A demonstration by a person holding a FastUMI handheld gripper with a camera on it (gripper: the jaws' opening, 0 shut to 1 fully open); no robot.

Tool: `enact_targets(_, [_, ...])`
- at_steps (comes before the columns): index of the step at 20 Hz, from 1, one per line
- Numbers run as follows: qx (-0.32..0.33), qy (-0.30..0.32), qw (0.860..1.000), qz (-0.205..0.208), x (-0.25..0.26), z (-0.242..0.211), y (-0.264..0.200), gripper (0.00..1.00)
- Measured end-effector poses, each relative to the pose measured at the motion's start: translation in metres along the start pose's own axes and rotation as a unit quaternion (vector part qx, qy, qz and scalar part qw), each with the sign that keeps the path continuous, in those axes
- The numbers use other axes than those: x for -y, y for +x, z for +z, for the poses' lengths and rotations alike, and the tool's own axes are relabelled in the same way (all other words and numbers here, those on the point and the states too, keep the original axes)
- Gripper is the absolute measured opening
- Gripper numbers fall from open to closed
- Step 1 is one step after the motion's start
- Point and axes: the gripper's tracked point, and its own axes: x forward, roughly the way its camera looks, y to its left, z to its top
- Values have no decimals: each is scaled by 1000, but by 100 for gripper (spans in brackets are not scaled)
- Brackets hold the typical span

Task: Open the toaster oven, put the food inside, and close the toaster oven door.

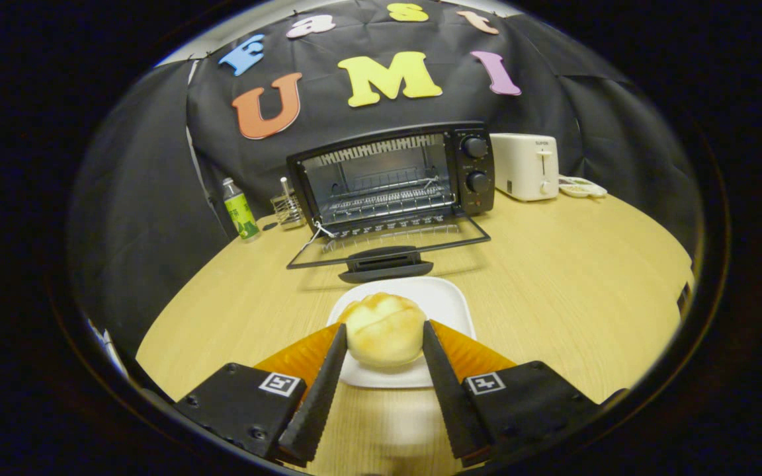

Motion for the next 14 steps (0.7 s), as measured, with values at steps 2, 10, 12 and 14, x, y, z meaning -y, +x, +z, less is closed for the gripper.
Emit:
enact_targets(2, [-14, 2, 1000, -1, -1, -4, 2, 77])
enact_targets(10, [-1, -22, 1000, 8, -11, 3, 8, 83])
enact_targets(12, [10, -21, 1000, 13, -11, 7, 7, 77])
enact_targets(14, [15, -15, 1000, 14, -10, 9, 7, 67])
